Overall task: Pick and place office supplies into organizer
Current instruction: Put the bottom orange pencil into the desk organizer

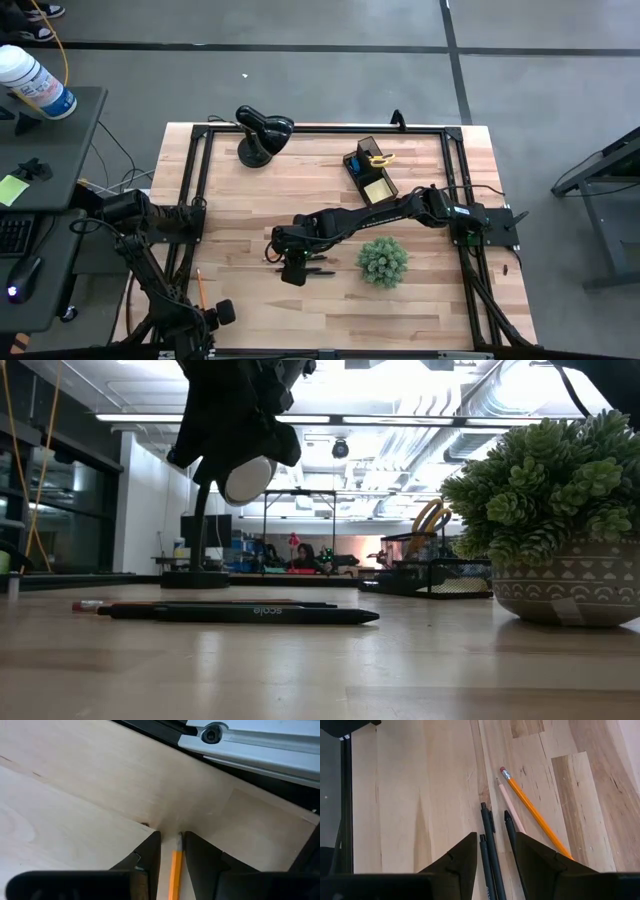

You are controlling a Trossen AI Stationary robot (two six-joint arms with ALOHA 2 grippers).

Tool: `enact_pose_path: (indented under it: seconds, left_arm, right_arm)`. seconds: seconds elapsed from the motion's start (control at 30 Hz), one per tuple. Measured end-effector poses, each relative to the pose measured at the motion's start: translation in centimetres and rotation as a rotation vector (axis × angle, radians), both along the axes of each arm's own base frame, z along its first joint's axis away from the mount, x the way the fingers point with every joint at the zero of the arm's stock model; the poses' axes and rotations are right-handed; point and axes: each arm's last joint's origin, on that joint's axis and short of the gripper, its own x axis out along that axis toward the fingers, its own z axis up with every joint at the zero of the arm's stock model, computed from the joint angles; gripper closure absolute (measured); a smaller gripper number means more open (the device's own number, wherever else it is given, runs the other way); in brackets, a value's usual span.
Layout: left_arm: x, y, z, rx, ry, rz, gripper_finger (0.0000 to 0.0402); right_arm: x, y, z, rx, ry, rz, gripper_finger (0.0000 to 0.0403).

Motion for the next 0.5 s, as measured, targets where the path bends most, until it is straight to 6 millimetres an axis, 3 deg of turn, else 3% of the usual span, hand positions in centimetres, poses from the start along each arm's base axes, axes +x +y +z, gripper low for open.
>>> enact_pose_path:
  seconds: [0.3, 0.5]
  left_arm:
    - [0.05, -0.04, -0.2, 0.005, 0.002, 0.002, 0.0395]
    - [0.05, -0.02, -0.23, 0.005, 0.003, 0.003, 0.0389]
  right_arm:
    - [0.0, 0.0, 0.0, 0.0, 0.0, 0.0, 0.0273]
    - [0.01, -0.02, 0.0, 0.0, 0.0, 0.0, 0.0273]
